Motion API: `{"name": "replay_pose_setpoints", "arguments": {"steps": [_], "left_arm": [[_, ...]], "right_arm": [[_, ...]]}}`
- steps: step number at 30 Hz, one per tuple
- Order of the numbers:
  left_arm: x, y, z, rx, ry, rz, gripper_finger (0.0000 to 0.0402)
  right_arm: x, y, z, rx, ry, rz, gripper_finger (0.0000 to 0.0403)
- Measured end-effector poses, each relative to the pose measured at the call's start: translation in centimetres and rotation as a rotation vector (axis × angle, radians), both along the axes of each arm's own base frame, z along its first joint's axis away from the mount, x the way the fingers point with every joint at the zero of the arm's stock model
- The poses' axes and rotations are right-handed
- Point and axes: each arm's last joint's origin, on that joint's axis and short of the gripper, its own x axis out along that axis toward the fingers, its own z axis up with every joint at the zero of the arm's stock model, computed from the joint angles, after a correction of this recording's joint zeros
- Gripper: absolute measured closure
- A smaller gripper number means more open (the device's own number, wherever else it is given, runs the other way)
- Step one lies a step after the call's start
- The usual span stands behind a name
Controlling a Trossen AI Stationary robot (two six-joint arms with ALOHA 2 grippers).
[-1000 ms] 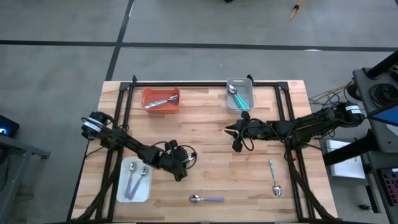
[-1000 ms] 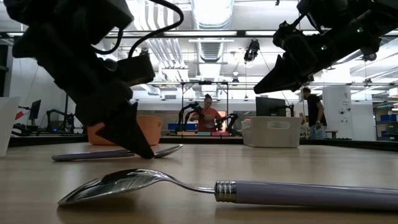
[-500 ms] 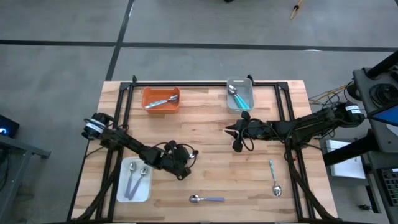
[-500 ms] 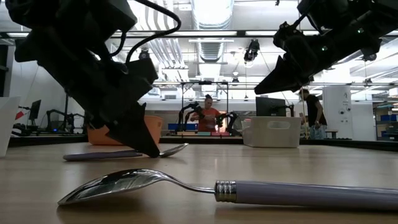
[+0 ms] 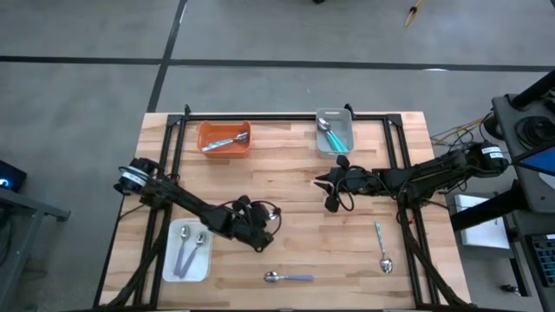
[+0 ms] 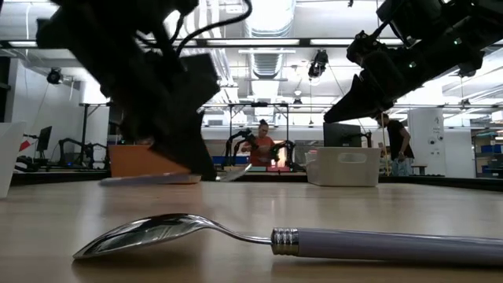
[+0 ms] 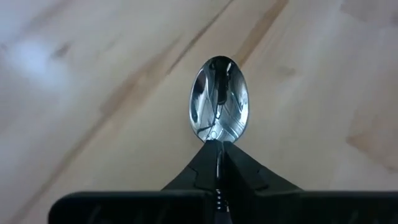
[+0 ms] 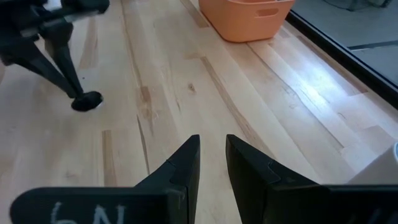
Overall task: Sort silverware by color (type)
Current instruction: Put the left purple spoon into the white bin
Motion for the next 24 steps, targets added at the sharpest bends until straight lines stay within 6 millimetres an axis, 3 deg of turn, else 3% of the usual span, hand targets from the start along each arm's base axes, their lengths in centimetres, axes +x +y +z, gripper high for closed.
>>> {"name": "replay_pose_setpoints", "arguments": {"steps": [6,15,24], "left_arm": [[0.8,-0.3,1.5,0.064,0.03,-0.046,0.0399],[0.6,-0.3,2.1,0.073,0.041,-0.064,0.04],[0.4,-0.2,1.7,0.139,0.219,-0.405,0.0401]], "right_arm": [[0.0,0.0,-0.1,0.006,0.001,-0.004,0.0335],[-0.1,0.0,-0.1,0.007,0.002,-0.004,0.0335],[-0.1,0.0,-0.1,0.008,0.001,-0.005,0.0335]]}}
